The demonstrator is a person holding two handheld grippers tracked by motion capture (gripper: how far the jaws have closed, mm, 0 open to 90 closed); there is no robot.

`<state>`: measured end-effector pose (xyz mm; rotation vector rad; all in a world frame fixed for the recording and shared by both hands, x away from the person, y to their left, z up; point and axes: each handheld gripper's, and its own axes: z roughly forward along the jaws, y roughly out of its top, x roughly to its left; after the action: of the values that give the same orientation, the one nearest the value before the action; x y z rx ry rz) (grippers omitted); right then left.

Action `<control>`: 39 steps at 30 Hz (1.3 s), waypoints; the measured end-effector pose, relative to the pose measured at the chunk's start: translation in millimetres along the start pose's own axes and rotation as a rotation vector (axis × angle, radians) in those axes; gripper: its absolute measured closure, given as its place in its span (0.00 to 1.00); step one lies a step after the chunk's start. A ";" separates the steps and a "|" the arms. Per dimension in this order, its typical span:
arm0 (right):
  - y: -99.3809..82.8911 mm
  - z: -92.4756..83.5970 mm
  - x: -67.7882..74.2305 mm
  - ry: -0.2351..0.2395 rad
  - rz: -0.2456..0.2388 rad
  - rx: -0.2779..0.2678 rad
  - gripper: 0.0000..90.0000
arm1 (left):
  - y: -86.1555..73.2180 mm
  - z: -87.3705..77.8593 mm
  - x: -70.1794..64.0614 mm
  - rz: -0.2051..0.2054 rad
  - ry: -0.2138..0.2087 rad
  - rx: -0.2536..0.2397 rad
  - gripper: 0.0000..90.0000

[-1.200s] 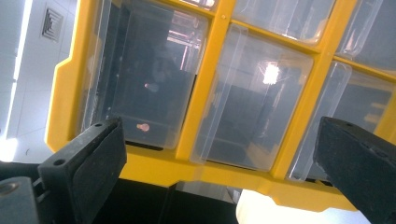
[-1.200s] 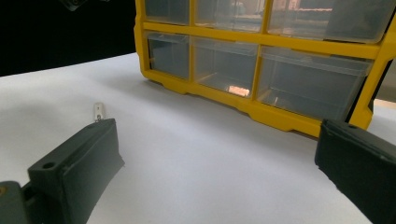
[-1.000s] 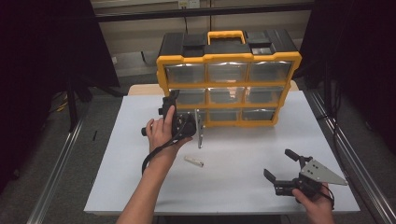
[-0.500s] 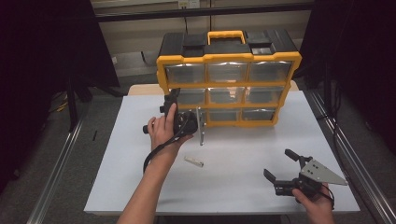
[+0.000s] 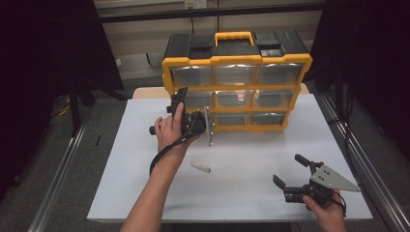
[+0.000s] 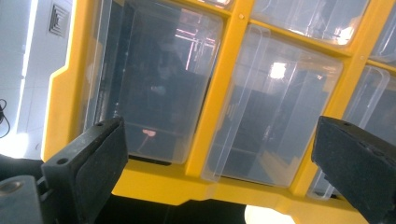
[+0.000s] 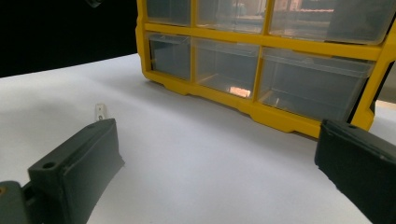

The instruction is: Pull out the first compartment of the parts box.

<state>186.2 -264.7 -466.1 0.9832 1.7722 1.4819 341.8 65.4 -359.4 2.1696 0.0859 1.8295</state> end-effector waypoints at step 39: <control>0.5 -0.1 0.9 0.013 -0.001 0.002 0.00 | 11.0 13.6 8.5 0.066 0.040 0.019 0.10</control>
<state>185.7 -263.9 -465.6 0.9760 1.7835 1.4888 354.9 54.3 -350.3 2.1739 0.0416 1.9154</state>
